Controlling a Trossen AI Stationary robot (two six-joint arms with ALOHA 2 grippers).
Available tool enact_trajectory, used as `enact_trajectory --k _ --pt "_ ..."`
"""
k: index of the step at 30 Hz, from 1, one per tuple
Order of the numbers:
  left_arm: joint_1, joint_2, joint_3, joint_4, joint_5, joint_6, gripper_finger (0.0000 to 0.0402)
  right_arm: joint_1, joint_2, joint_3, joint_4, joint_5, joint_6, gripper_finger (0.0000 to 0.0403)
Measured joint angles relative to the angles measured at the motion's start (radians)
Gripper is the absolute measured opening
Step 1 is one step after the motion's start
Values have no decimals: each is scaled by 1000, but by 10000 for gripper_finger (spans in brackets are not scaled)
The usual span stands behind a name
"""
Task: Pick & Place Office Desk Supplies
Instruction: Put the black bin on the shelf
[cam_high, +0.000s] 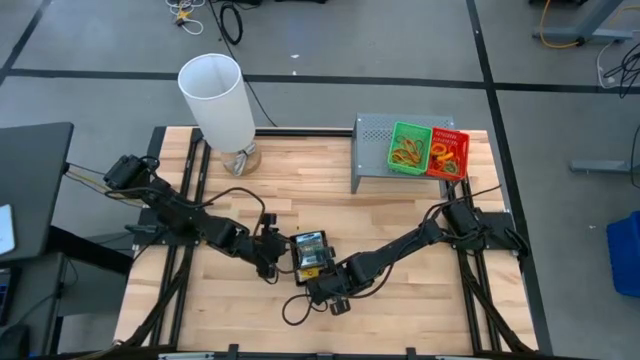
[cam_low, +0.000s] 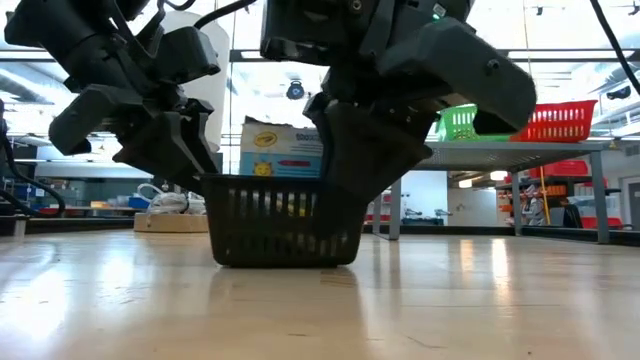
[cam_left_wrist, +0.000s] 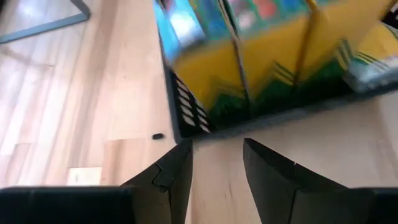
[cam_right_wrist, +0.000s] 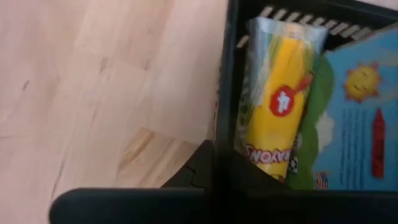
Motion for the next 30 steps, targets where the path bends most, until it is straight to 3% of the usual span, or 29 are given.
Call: enact_trajectory --k 7,11,16,22,30 --pt "-1 0 0 9 -54 -13 148 3 0 2 -59 72 67 5" --pt "-1 0 0 9 -60 -31 148 0 -5 2 -117 163 120 4" --pt "-5 0 0 8 -52 -53 148 -11 -4 60 -282 268 170 2" --pt "-26 0 0 10 -54 -65 148 -24 -4 182 -498 394 192 2" --pt "-41 0 0 15 -56 -84 148 -68 -4 421 -751 407 134 1"
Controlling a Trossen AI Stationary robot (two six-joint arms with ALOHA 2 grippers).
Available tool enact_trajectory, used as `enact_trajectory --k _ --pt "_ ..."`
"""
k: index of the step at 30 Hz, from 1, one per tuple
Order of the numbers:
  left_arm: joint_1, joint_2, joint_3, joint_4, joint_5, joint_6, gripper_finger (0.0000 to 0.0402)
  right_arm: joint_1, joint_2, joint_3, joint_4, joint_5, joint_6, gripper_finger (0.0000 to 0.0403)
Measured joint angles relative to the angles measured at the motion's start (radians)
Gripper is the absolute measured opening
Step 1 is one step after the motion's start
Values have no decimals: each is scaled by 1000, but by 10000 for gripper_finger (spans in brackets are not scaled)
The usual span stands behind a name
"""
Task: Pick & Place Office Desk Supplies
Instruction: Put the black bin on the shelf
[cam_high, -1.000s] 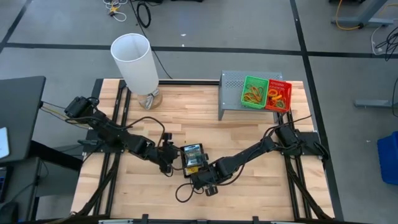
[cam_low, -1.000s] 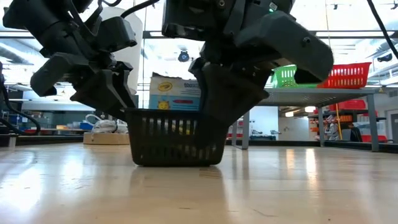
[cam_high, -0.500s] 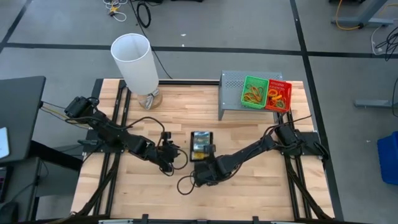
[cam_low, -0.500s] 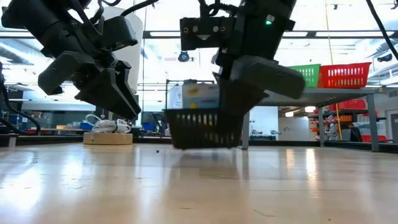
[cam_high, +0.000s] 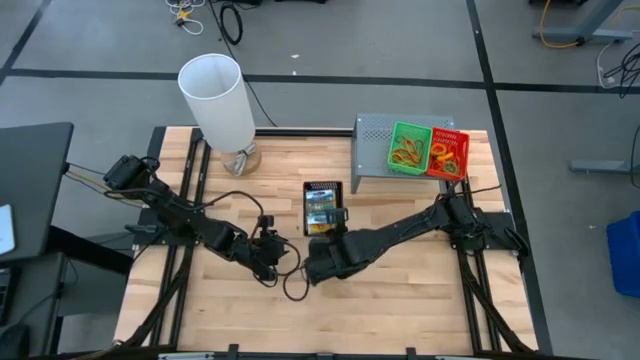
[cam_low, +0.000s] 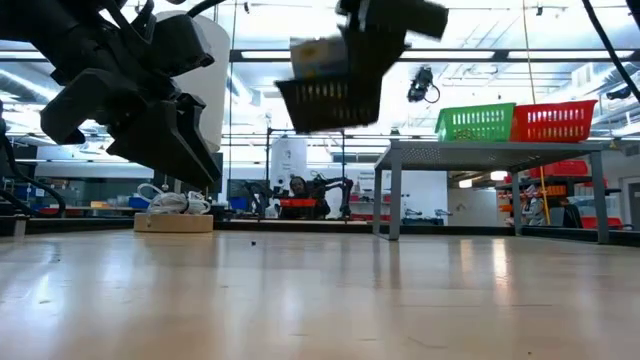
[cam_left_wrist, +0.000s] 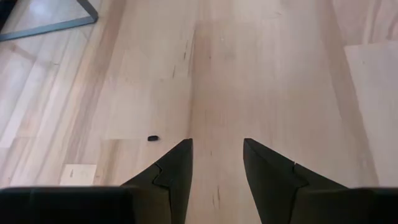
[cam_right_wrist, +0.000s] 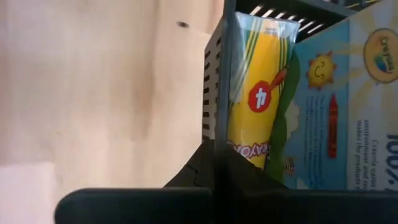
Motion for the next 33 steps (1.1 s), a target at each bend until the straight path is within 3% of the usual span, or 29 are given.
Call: enact_trajectory --k 7,15,21,33 --pt "0 0 0 3 4 -10 148 -73 -5 162 -198 19 -36 1" --pt "-1 0 0 10 5 -21 148 -203 -66 119 -203 40 -106 1" --pt "-6 0 0 11 6 -21 148 -321 -76 87 -199 -101 -172 1" --pt "-14 0 0 11 6 -26 148 -466 -104 88 -196 -176 -205 1"
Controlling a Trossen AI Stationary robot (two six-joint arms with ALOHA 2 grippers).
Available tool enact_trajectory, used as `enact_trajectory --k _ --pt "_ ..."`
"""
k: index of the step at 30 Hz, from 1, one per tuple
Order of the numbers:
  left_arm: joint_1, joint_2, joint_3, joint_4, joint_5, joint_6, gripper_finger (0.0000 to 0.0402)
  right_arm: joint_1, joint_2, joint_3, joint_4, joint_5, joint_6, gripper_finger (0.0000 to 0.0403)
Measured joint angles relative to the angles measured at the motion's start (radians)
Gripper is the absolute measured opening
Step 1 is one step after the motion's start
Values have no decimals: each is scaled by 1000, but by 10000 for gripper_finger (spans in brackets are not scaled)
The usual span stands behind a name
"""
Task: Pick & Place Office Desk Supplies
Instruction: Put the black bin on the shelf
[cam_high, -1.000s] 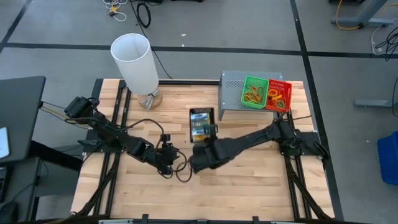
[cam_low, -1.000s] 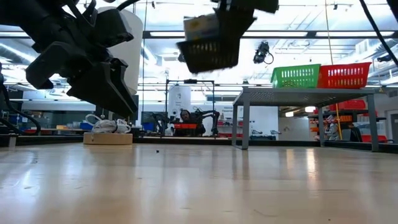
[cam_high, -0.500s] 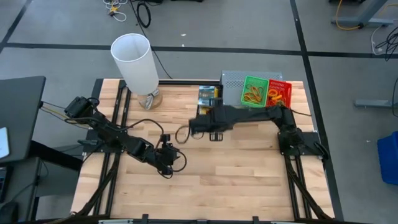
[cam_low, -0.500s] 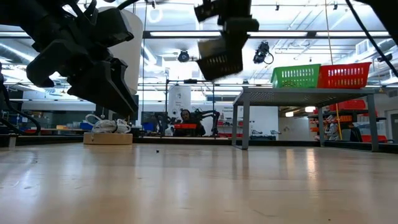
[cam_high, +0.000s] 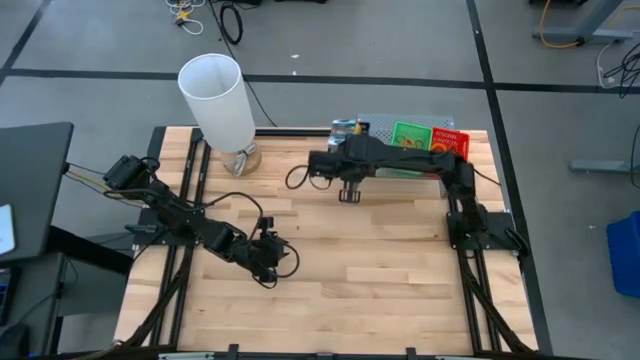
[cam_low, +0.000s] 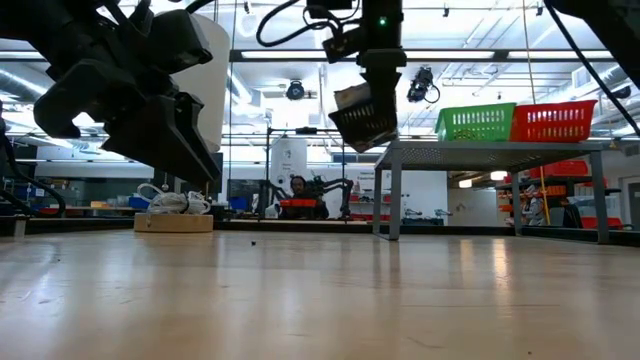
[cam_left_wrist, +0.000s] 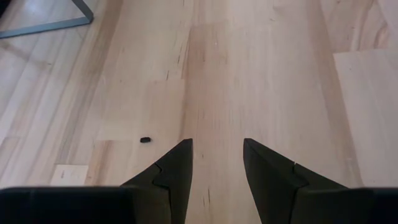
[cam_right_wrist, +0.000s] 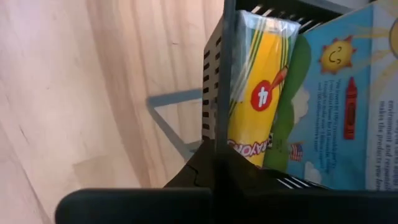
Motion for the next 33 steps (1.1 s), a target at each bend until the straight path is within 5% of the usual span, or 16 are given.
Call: enact_trajectory --k 16,33 --pt "-20 0 0 1 3 -16 148 -125 -115 0 -1 -271 -26 0" --pt "-27 0 0 1 -2 -22 148 -97 -116 0 127 -306 -24 0"
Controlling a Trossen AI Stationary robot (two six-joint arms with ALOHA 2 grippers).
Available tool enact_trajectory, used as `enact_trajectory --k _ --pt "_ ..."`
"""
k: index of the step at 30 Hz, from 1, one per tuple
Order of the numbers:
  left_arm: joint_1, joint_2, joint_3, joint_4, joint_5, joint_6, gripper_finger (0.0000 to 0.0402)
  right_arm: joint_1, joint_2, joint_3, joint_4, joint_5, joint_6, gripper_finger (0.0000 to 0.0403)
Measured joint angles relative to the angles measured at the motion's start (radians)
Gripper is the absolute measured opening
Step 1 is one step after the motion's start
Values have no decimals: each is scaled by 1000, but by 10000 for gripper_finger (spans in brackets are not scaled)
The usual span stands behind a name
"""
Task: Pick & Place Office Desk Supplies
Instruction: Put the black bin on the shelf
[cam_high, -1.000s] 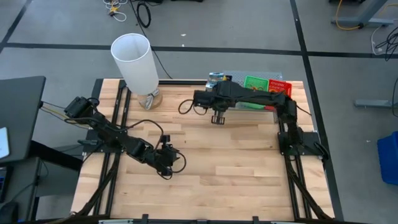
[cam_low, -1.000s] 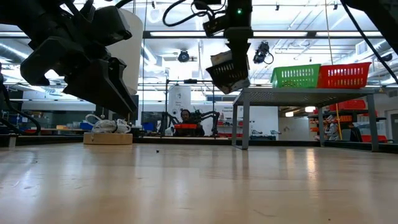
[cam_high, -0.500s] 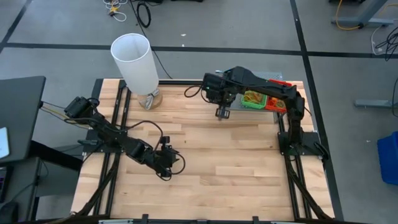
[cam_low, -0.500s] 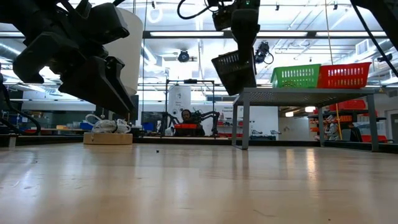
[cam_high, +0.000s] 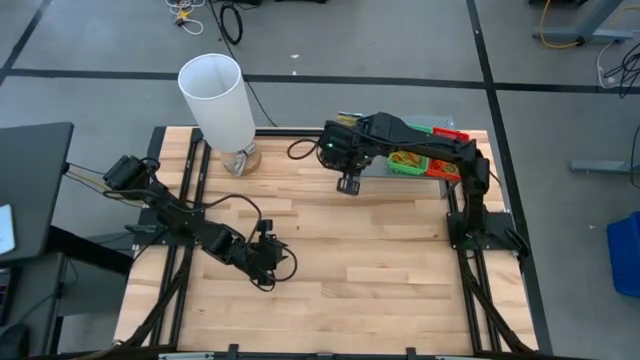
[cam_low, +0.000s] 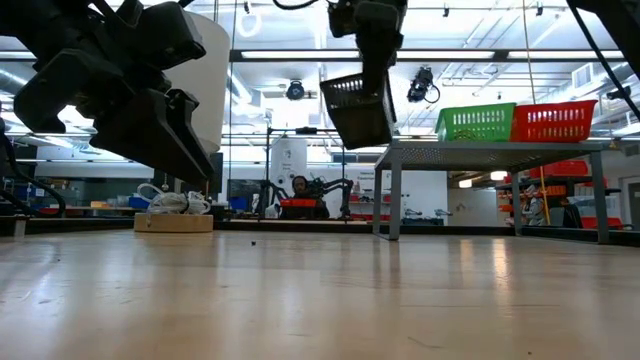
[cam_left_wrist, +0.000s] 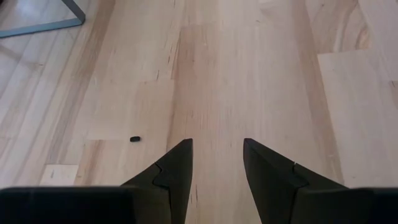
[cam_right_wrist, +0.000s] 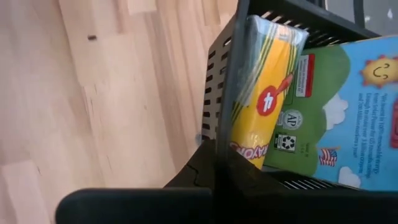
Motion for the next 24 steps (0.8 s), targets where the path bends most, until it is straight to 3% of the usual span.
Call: enact_trajectory --k 12,18,24 --pt "-3 0 0 0 0 0 148 82 1 -4 177 -11 -42 0" --pt "-5 0 0 2 0 2 148 125 1 -116 358 -107 -83 0" --pt "-5 0 0 6 0 2 148 161 2 -278 520 -87 -114 0"
